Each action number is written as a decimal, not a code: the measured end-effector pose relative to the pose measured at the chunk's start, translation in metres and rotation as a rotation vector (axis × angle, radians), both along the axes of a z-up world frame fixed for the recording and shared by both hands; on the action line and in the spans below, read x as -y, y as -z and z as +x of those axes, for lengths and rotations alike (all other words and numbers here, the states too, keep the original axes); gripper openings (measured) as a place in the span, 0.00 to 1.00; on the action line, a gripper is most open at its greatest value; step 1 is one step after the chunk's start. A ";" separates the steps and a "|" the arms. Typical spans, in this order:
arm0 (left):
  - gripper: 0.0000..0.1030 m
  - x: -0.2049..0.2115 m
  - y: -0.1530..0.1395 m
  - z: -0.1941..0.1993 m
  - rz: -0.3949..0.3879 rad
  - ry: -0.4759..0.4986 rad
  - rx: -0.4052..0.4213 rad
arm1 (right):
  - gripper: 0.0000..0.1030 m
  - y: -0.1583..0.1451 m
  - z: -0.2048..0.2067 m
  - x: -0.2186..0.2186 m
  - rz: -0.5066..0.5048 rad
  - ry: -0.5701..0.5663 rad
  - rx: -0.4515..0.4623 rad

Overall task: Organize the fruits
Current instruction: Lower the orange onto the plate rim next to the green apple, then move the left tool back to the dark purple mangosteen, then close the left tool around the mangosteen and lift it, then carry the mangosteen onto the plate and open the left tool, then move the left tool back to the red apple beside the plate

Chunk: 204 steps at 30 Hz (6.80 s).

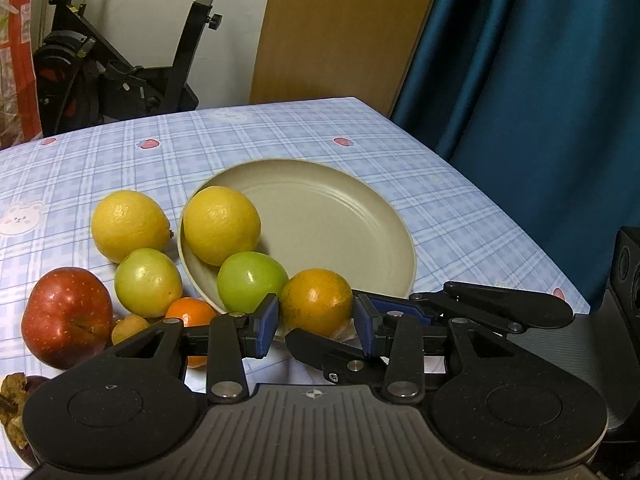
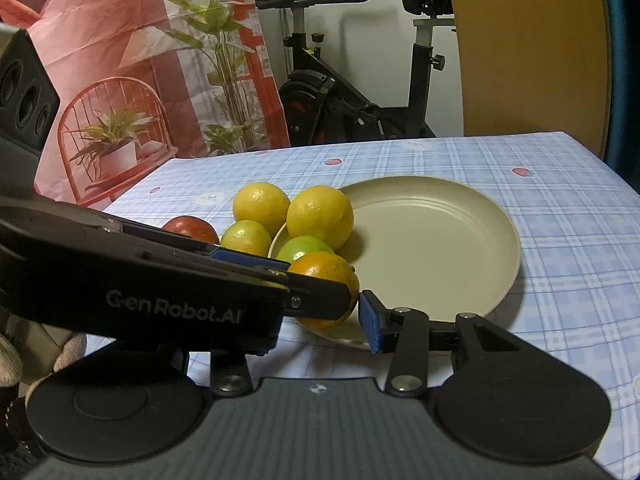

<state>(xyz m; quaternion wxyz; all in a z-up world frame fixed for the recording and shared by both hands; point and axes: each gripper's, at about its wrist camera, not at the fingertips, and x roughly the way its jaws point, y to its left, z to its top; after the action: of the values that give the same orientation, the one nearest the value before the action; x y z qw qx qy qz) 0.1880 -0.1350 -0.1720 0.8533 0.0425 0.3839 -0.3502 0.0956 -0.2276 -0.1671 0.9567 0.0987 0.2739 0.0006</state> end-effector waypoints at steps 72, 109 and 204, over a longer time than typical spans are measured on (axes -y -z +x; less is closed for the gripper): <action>0.73 -0.199 -0.015 -0.007 -0.137 -0.216 -0.009 | 0.62 0.010 0.068 -0.147 -0.206 -0.461 -0.034; 0.61 -0.168 0.001 -0.003 -0.085 -0.192 -0.068 | 0.60 0.012 0.070 -0.135 -0.062 -0.410 -0.032; 0.72 -0.001 -0.033 0.074 0.083 -0.059 0.099 | 0.62 -0.013 0.095 0.052 -0.082 -0.006 -0.068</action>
<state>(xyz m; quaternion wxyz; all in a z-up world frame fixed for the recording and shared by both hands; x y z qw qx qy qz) 0.2624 -0.1339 -0.1392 0.8787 0.0840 0.3565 -0.3061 0.1908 -0.2792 -0.1543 0.9500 0.0587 0.3064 -0.0110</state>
